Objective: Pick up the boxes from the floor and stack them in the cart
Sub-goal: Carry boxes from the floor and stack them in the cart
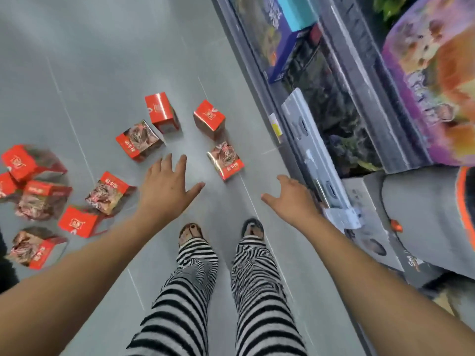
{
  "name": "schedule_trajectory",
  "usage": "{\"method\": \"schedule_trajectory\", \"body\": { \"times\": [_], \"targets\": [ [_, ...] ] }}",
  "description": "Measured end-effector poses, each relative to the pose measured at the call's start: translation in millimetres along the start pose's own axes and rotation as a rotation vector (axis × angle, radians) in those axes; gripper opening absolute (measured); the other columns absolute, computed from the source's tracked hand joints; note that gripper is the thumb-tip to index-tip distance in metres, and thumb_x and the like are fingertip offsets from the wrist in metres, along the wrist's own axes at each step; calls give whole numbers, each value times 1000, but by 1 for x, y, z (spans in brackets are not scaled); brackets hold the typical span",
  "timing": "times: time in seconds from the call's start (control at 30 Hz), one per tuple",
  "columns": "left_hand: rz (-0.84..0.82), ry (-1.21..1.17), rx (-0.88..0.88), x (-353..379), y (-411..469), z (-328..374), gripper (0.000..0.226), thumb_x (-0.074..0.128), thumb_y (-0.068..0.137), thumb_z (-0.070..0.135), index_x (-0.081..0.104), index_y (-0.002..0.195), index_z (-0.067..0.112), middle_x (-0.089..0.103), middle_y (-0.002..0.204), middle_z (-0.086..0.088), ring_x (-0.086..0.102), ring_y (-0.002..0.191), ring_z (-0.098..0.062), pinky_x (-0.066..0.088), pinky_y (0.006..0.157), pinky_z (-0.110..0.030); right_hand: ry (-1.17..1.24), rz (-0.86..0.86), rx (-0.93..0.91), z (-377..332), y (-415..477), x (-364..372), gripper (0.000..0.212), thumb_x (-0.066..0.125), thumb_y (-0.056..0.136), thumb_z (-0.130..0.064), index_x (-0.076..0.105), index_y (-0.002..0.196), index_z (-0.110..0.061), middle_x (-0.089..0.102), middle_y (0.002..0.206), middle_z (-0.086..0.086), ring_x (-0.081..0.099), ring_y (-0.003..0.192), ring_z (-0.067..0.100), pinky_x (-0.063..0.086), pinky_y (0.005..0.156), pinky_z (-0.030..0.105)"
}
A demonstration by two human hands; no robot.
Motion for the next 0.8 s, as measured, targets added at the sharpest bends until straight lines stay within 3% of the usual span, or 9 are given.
{"method": "schedule_trajectory", "body": {
  "times": [0.2,0.37,0.53,0.67,0.8],
  "targets": [
    [51,-78,-64,142,143,-25,81,51,85,63,34,144,9,37,144,-27,35,132,-42,29,109,-50,-12,-8,-87,-14,185,75,75,60,86,-53,35,143,-11,45,141,14,39,130,35,37,104,43],
    [274,-187,-92,222,249,-41,86,52,84,66,34,145,6,31,148,-31,29,137,-45,24,111,-51,-44,43,-153,-38,307,148,103,62,70,-74,26,145,-14,44,141,15,41,129,36,38,102,45],
    [479,-230,-81,232,324,-54,98,32,77,82,26,149,16,26,151,-27,23,140,-44,18,114,-50,-138,165,-285,-70,374,200,114,55,58,-88,13,149,-32,41,138,11,42,125,35,40,98,47],
    [424,-181,-8,231,358,-41,107,30,58,91,28,147,31,26,151,-24,24,138,-43,21,112,-52,-58,234,-321,-75,392,218,111,60,55,-87,19,144,-36,36,133,9,42,123,34,41,95,44],
    [344,-244,11,228,365,-32,98,52,58,86,36,138,33,38,139,-17,36,127,-39,35,100,-48,-12,273,-340,-75,390,217,98,68,56,-76,27,135,-34,37,124,6,45,116,32,42,90,39]
  ]
}}
Point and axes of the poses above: each hand's wrist, its own y-axis towards the middle knuckle, its own x-axis out of the palm, z = x × y, the point moved 8 cm from there along y, towards the middle knuckle
